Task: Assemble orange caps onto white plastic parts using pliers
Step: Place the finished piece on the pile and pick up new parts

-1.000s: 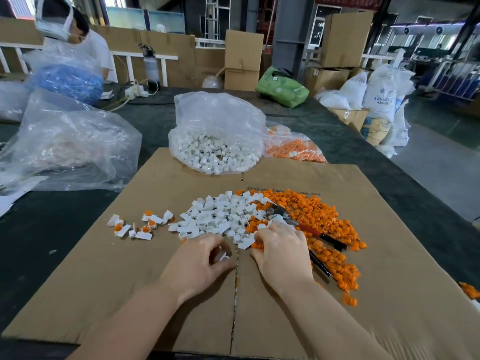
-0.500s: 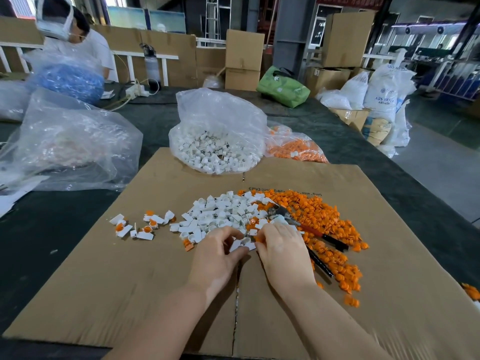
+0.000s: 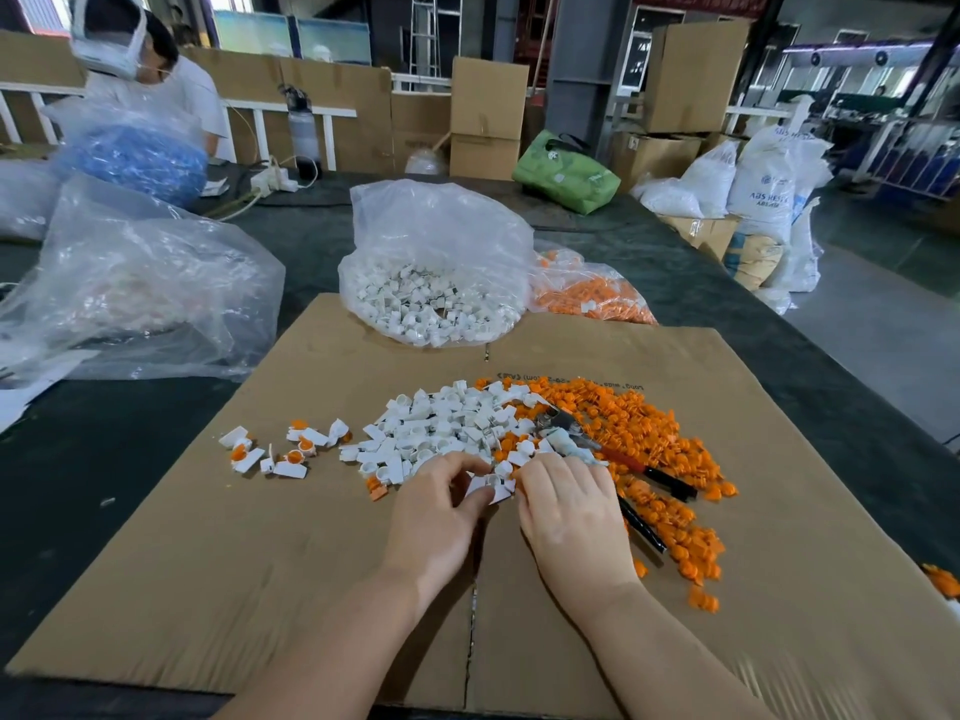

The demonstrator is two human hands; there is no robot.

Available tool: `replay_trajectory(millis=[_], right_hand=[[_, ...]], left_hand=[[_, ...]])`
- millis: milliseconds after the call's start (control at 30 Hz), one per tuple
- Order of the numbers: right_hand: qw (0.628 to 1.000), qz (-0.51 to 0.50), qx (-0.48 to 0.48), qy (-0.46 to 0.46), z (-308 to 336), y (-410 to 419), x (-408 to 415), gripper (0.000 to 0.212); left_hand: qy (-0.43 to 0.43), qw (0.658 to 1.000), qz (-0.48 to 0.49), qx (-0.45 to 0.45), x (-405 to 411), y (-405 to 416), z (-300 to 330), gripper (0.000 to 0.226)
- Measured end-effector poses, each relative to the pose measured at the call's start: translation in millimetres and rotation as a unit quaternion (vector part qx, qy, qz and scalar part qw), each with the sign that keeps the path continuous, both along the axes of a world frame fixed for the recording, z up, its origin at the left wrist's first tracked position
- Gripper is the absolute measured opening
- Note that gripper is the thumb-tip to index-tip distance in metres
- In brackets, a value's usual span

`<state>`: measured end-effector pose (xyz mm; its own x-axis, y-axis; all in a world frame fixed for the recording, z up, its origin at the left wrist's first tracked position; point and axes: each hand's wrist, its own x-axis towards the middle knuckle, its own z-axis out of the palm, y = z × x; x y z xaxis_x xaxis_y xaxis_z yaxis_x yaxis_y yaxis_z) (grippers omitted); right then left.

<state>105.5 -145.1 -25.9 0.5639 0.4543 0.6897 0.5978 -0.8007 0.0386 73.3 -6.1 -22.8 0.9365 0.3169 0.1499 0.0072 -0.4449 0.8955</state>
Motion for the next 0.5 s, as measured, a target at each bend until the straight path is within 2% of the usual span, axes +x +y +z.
replay_trajectory(millis=[167,300,400,500], right_hand=[[0.999,-0.026,-0.021,-0.017,0,-9,15,0.018],[0.999,-0.038,0.004,-0.010,6,-11,20,0.021],[0.994,-0.003,0.090,0.061,10,-5,14,0.020],[0.965,0.024,0.212,0.152,11,2,5,0.018]], left_hand=[[0.008,1.000,-0.001,0.004,0,0,1,0.030],[0.018,1.000,0.000,0.001,1,0,2,0.027],[0.017,1.000,0.003,-0.026,4,1,1,0.022],[0.016,0.998,0.006,-0.062,8,0,-1,0.019]])
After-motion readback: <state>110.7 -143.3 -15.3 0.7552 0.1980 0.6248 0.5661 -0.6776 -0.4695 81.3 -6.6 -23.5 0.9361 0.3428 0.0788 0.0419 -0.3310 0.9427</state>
